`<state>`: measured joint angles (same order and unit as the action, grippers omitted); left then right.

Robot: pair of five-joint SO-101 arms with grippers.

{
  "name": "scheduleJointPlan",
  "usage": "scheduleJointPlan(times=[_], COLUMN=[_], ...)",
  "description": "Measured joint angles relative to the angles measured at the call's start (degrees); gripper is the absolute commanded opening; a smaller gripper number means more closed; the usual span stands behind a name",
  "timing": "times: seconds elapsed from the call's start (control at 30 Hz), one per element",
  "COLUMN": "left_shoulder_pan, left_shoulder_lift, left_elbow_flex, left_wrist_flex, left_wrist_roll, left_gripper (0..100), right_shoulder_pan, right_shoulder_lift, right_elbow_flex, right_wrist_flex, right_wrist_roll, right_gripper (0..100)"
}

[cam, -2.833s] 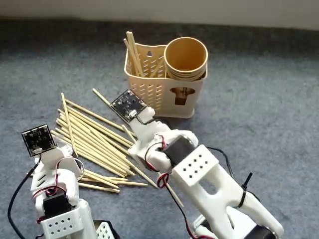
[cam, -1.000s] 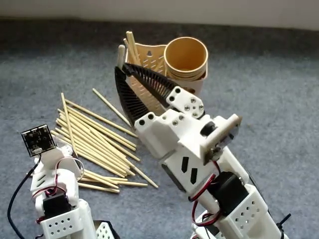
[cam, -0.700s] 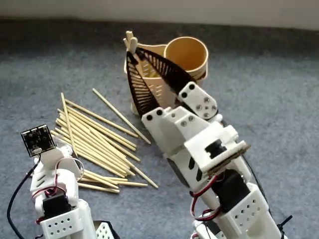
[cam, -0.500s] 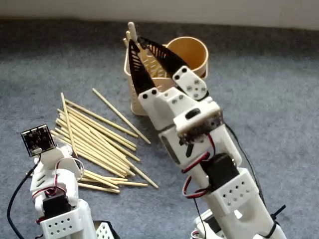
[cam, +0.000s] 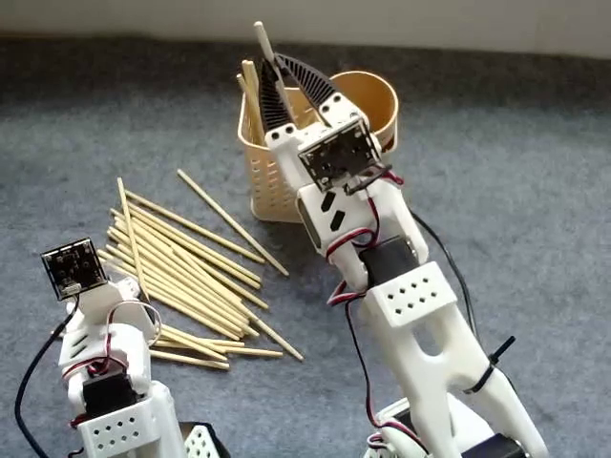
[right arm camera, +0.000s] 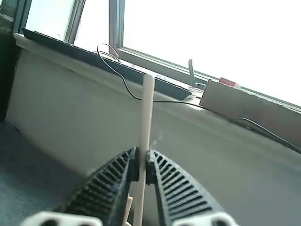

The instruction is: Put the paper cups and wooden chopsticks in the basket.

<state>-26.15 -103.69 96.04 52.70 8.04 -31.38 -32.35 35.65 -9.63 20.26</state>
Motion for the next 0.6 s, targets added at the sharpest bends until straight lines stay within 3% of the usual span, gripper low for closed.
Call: scheduleJointPlan(times=[0.6], left_shoulder_pan=[0.00], left_shoulder_lift=[0.00], left_elbow_flex=[0.00], left_wrist_flex=[0.00], left_wrist_roll=[0.00], left_gripper=[1], right_shoulder_pan=[0.35], right_shoulder_lift=[1.41], right_elbow_flex=[10.29], right_wrist_flex=[0.00], right_wrist_roll=[0.00], right_gripper=[3.4])
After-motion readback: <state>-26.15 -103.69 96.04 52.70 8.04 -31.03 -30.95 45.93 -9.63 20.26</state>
